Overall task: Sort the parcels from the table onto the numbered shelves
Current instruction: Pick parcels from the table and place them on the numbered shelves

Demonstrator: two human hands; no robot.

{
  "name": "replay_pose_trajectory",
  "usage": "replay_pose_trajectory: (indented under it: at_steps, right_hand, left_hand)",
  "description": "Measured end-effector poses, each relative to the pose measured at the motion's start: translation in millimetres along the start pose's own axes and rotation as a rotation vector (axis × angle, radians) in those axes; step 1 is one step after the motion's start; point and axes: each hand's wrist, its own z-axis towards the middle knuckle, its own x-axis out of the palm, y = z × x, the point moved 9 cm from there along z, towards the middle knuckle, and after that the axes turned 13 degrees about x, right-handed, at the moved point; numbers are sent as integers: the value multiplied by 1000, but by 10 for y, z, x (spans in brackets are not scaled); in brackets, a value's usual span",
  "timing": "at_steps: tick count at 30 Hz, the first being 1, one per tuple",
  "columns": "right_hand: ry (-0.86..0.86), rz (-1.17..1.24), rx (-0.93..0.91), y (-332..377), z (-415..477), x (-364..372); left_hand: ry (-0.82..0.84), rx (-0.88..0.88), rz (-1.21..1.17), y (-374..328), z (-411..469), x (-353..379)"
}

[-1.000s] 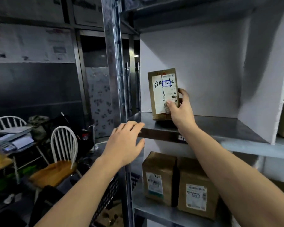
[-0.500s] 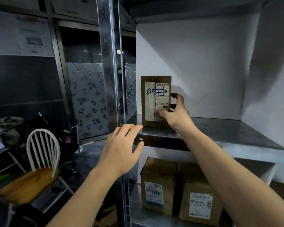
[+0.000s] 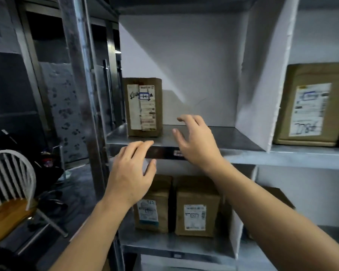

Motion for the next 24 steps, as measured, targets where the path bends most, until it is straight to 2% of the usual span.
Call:
replay_pose_trajectory:
  at_steps: [4, 8, 18, 24]
  right_hand:
    - [-114, -313, -146, -463, -403, -535]
    - [-103, -492, -76, -1155, -766, -1102]
    - [-124, -913, 353, -3111, -2206, -3293]
    - [-168, -1100, 717, -3958, -3338, -4793]
  left_hand:
    - [44, 19, -113, -650, 65, 321]
    - [105, 85, -229, -1433, 119, 721]
    - [323, 392, -355, -4192, 272, 2007]
    - [397, 608, -499, -6014, 313, 2466]
